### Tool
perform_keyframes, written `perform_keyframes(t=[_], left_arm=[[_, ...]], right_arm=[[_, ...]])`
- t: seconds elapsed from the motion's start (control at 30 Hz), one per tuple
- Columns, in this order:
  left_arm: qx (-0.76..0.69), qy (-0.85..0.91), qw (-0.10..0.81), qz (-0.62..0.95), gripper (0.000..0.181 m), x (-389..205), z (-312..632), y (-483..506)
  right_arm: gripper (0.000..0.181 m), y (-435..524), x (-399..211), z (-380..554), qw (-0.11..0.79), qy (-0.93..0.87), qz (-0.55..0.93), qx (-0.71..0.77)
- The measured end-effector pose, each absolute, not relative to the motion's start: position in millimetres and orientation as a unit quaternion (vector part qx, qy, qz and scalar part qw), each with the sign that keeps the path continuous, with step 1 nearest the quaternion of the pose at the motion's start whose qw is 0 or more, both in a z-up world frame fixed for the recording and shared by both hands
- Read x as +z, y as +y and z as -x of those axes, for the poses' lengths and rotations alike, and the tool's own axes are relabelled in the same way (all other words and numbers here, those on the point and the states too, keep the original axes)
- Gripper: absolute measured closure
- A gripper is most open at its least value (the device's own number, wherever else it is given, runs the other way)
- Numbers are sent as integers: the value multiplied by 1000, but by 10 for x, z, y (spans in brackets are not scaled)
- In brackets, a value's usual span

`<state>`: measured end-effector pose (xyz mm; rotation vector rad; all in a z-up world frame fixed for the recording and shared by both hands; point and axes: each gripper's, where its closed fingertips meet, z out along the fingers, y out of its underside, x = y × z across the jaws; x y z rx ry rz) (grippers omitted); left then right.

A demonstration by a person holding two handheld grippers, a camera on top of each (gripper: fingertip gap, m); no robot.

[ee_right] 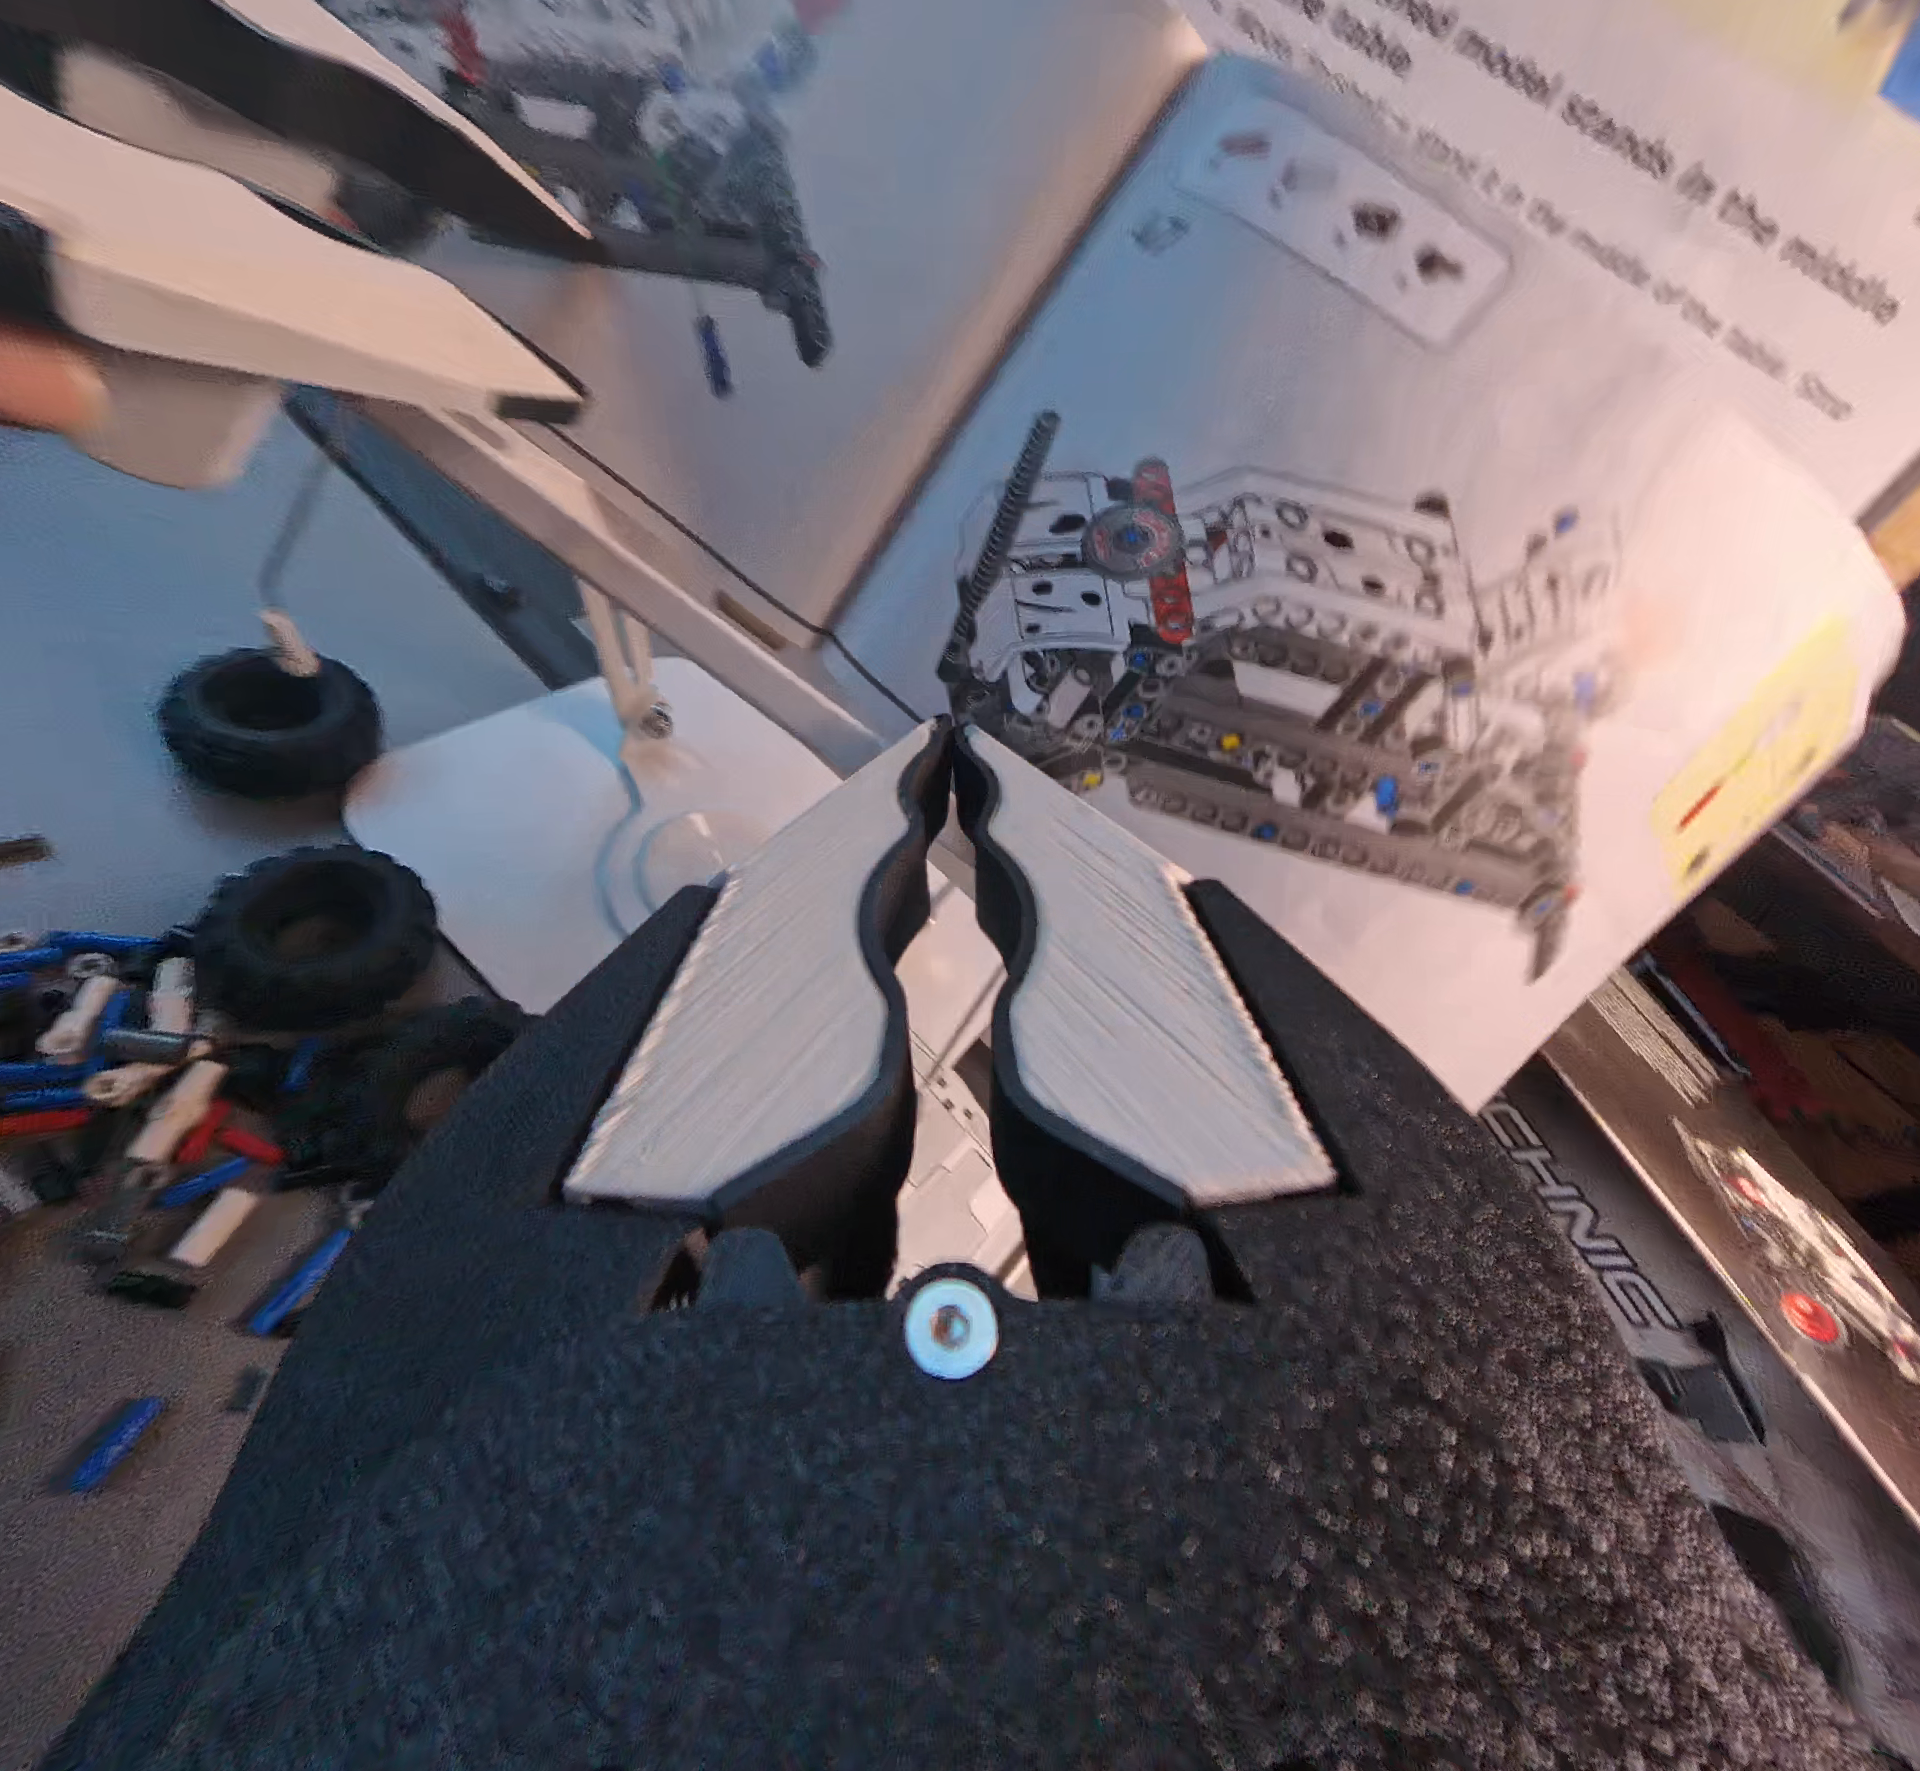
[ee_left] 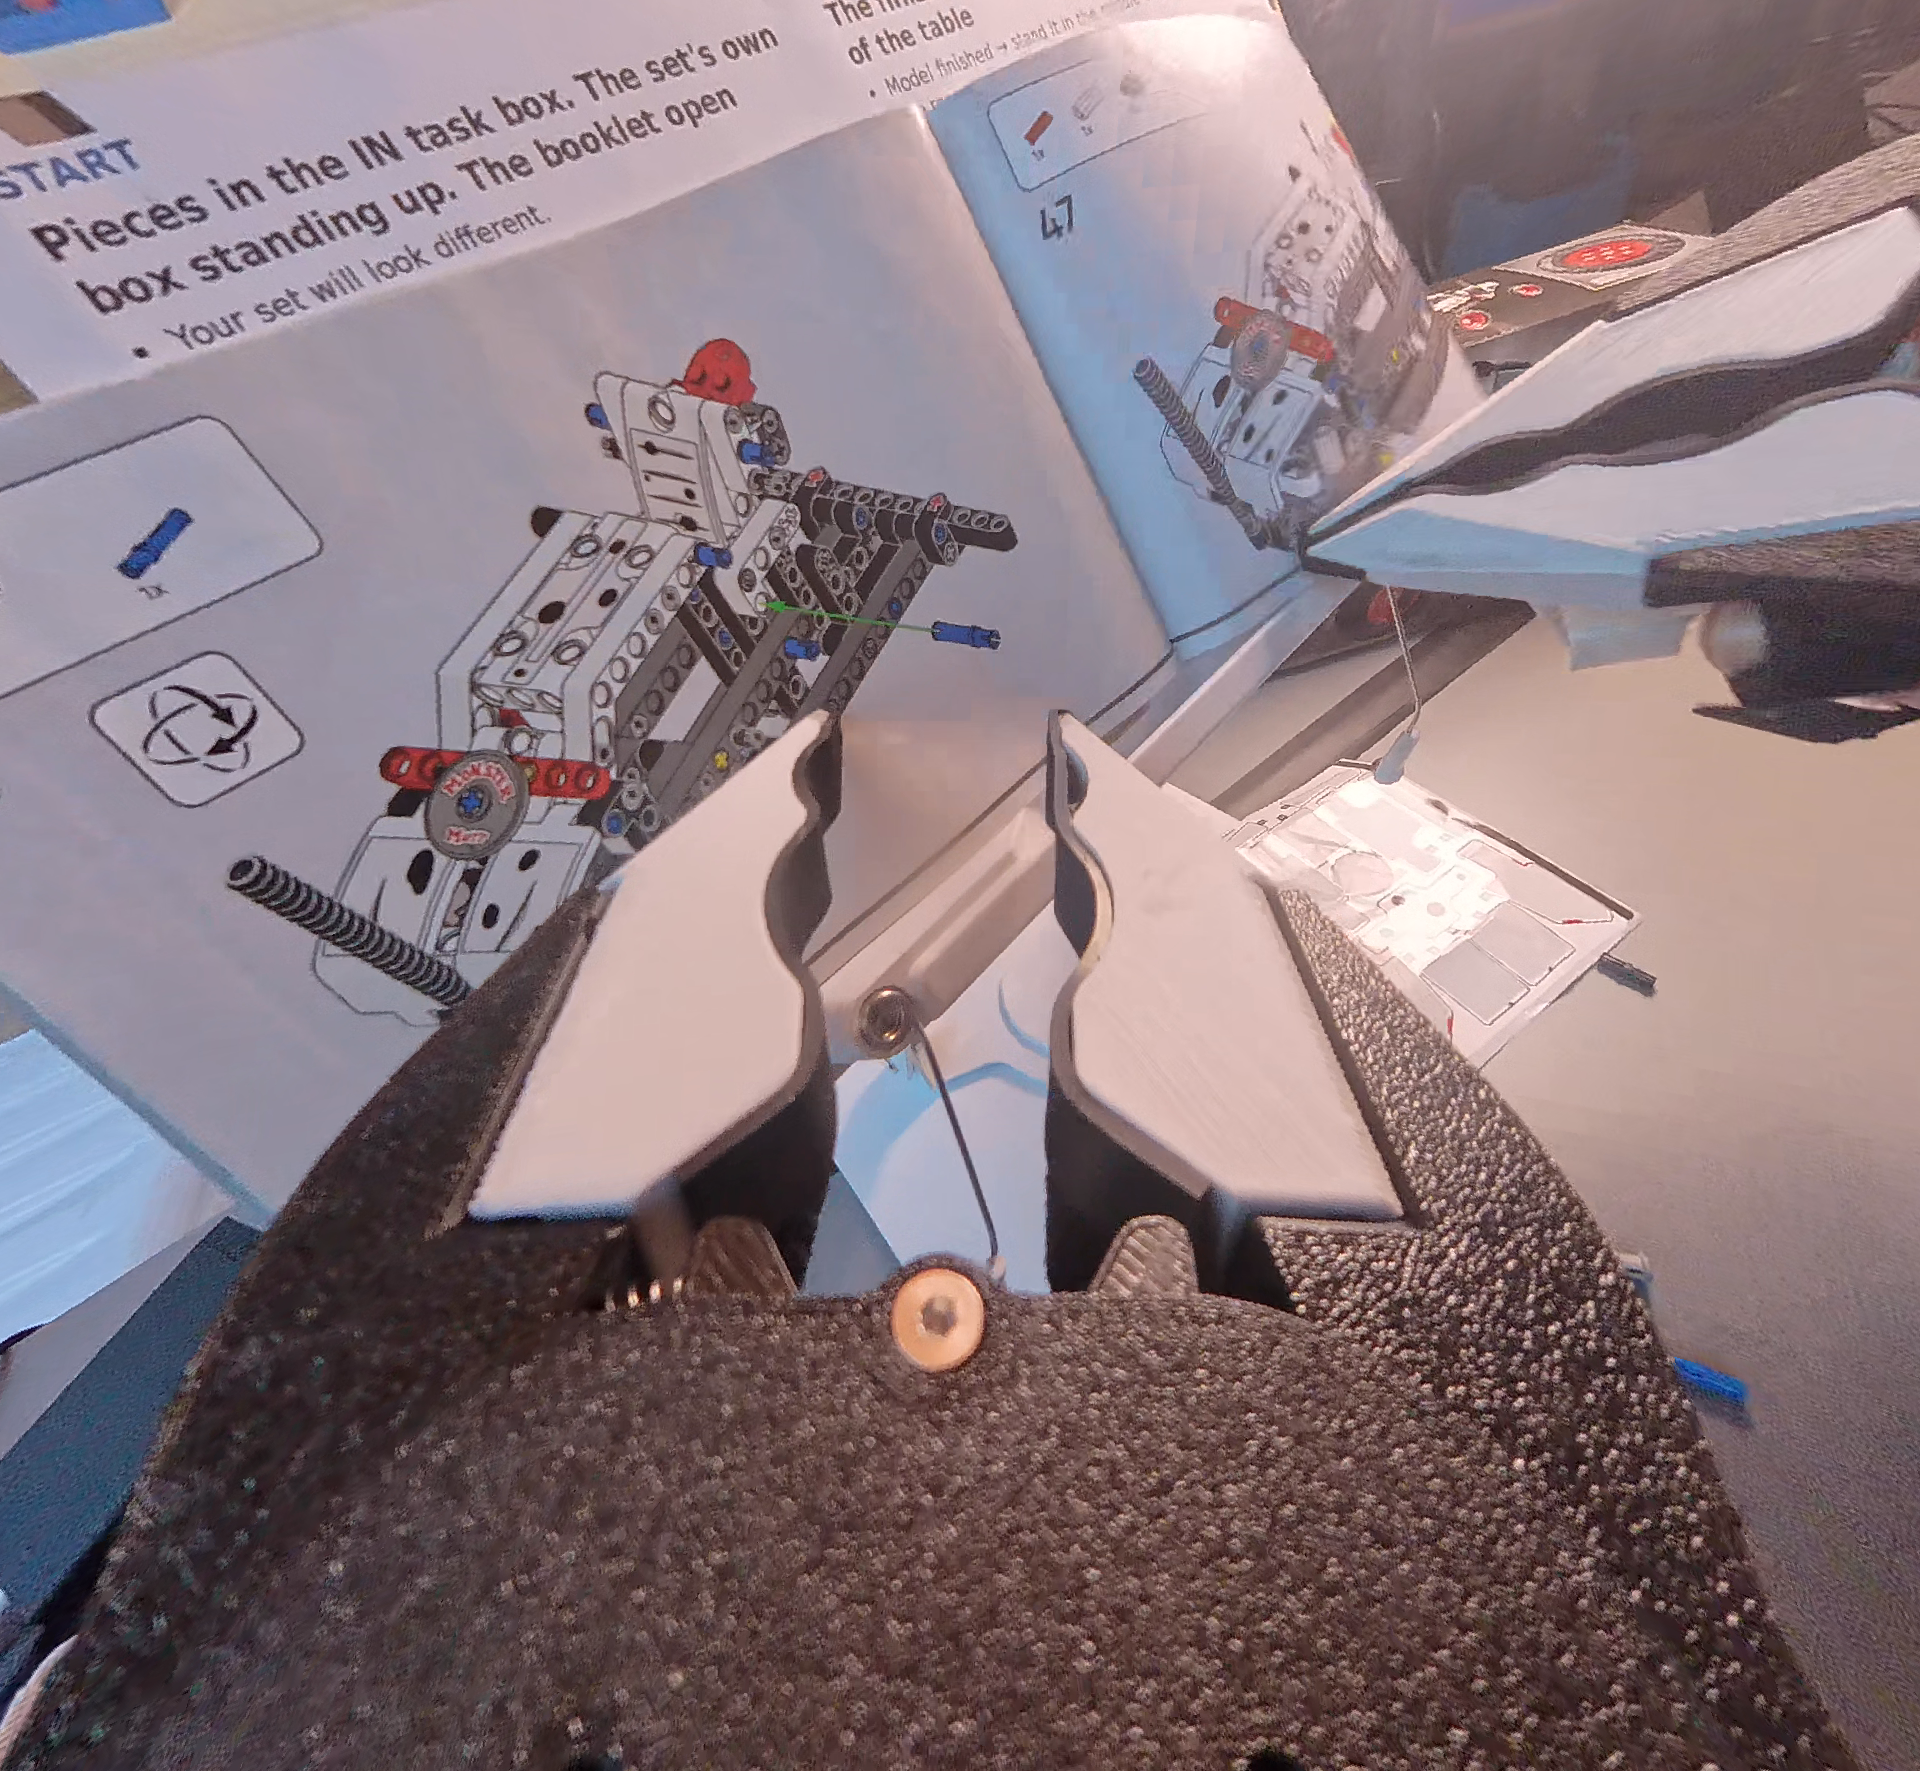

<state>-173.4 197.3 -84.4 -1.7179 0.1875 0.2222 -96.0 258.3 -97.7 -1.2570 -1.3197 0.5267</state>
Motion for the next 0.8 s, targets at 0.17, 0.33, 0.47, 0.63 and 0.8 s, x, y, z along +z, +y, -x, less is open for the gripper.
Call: perform_keyframes(t=[0.17,0.33,0.47,0.63,0.8], left_arm=[[105,78,641,756,146,-848,1865,1917],[115,75,646,751,152,-835,1931,1906],[157,86,640,747,159,-810,1994,1911],[181,107,635,743,158,-855,2017,1848],[163,105,638,745,152,-870,1973,1826]], right_arm=[[181,3058,-801,766,615,-510,562,214],[181,3234,-808,780,626,-493,557,234],[181,3274,-657,859,658,-481,543,202],[181,3174,-854,783,649,-457,558,244],[172,3126,-976,685,630,-457,565,273]])
